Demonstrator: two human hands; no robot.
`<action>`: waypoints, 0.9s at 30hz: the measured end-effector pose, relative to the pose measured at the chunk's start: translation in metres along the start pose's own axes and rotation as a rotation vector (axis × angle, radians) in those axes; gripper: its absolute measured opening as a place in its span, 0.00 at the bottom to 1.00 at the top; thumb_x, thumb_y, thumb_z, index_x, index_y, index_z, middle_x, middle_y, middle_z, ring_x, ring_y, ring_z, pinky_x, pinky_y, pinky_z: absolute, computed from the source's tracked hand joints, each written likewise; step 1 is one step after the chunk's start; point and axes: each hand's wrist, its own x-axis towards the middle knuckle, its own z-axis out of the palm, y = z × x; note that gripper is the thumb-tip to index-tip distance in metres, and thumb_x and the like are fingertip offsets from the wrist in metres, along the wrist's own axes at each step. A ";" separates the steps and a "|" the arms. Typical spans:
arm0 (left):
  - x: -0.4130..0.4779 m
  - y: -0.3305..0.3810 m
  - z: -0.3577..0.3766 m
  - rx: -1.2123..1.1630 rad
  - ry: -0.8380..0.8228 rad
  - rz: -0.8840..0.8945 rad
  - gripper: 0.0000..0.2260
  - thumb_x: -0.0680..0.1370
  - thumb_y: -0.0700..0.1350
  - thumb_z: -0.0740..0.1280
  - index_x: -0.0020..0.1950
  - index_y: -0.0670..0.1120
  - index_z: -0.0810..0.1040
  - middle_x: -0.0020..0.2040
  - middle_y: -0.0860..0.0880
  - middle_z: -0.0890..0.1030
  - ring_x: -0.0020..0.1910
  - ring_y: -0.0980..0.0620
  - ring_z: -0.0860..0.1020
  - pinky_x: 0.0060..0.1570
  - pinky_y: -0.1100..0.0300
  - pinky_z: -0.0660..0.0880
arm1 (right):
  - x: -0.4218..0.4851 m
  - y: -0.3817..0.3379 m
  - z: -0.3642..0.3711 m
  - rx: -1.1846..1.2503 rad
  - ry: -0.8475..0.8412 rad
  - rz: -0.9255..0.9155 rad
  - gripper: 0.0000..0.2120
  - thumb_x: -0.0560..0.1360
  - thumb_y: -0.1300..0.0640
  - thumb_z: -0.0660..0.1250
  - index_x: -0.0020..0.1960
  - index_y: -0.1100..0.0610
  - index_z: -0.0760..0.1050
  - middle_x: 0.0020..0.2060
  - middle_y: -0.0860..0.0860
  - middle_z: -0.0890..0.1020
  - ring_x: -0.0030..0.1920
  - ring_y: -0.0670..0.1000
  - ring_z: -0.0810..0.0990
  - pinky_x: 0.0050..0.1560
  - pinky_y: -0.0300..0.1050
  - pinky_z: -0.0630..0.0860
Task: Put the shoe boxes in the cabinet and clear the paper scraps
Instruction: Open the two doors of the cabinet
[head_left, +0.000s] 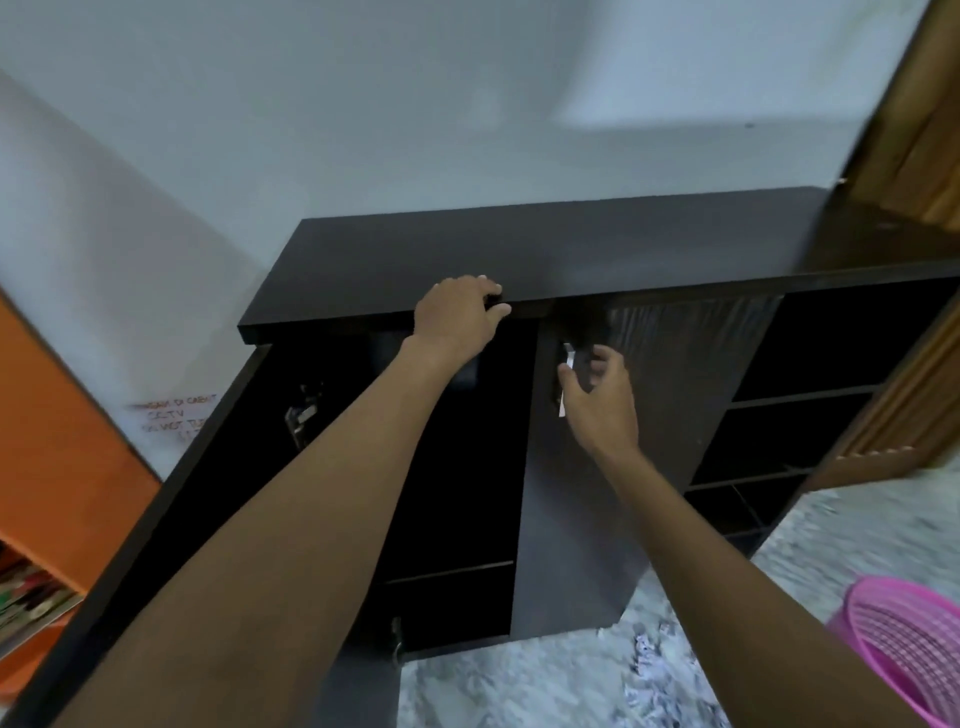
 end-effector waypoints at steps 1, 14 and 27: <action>0.004 0.004 0.003 -0.012 -0.004 -0.004 0.19 0.80 0.56 0.64 0.69 0.51 0.75 0.73 0.52 0.72 0.70 0.46 0.71 0.66 0.50 0.69 | 0.008 0.001 0.002 0.009 -0.023 -0.007 0.24 0.77 0.44 0.65 0.70 0.51 0.67 0.62 0.49 0.76 0.61 0.50 0.77 0.61 0.50 0.74; 0.010 0.010 0.007 -0.051 -0.001 -0.031 0.20 0.79 0.57 0.65 0.69 0.53 0.75 0.73 0.54 0.71 0.71 0.48 0.70 0.70 0.49 0.64 | 0.034 0.001 0.017 0.218 -0.010 0.054 0.08 0.79 0.47 0.63 0.46 0.51 0.72 0.43 0.51 0.82 0.46 0.52 0.82 0.51 0.55 0.79; 0.007 0.070 0.031 0.024 -0.029 0.144 0.19 0.82 0.50 0.61 0.72 0.45 0.71 0.72 0.46 0.72 0.71 0.44 0.68 0.73 0.47 0.60 | -0.051 0.026 -0.071 0.368 -0.089 -0.002 0.11 0.81 0.58 0.64 0.40 0.58 0.69 0.29 0.48 0.75 0.33 0.49 0.75 0.39 0.42 0.73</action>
